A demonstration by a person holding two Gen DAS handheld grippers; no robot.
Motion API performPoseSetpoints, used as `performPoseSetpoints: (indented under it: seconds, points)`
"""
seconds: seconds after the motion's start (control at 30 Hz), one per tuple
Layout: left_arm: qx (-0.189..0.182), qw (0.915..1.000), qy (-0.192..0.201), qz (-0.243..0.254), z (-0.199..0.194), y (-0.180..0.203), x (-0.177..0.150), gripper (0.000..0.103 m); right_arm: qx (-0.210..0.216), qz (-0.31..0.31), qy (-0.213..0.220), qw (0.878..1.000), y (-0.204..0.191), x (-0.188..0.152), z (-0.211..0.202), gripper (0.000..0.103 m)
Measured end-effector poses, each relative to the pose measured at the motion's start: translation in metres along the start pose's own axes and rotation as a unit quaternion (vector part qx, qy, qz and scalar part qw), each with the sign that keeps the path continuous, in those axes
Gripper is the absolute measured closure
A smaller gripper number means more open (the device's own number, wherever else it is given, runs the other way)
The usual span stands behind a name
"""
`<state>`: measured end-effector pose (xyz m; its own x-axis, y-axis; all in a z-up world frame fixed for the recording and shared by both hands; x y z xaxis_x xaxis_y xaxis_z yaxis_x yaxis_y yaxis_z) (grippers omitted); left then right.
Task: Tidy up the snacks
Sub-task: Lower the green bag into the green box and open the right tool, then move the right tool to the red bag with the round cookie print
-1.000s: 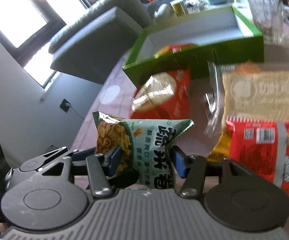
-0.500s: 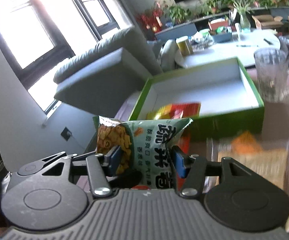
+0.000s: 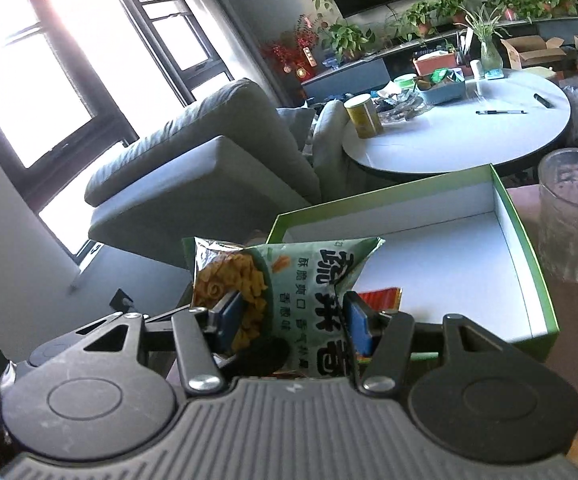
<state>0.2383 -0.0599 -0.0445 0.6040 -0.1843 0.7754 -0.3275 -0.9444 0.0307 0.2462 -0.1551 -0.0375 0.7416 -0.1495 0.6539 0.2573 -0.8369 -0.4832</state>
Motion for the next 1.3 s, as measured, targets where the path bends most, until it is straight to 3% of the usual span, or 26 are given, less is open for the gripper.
performPoseSetpoints:
  seconds: [0.4,0.57,0.87,1.1,1.3]
  points:
    - [0.013,0.9995,-0.028,-0.012,0.050,-0.019,0.006,0.030,-0.013,0.008,-0.021,1.000,0.019,0.016,0.045,0.049]
    - [0.041,0.9985,-0.033,-0.017,0.057,-0.032,0.003,0.028,-0.036,0.007,0.000,0.999,0.025,0.021,0.052,0.049]
    - [0.048,0.9977,-0.023,-0.041,0.031,-0.046,-0.015,0.023,-0.022,0.002,-0.002,1.000,0.024,0.002,0.016,0.049]
    - [0.050,0.9970,-0.011,-0.059,-0.004,-0.048,-0.041,0.018,-0.008,-0.026,-0.029,0.999,0.008,-0.030,-0.008,0.045]
    - [0.052,0.9965,-0.026,-0.060,-0.018,-0.042,-0.067,0.017,-0.013,-0.042,-0.060,0.997,0.000,-0.060,-0.014,0.045]
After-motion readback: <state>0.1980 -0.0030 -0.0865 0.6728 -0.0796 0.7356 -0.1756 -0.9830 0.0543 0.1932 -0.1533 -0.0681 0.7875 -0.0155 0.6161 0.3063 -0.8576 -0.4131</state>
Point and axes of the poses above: each gripper's, at about its wrist camera, not at the fingertips, and z roughly the way its jaws point, y to its right, x to its top, the point moved 8 cm from there along z, roughly the way its jaws point, and after that the axes turned 6 degrees about -y, right-handed, at the moved point
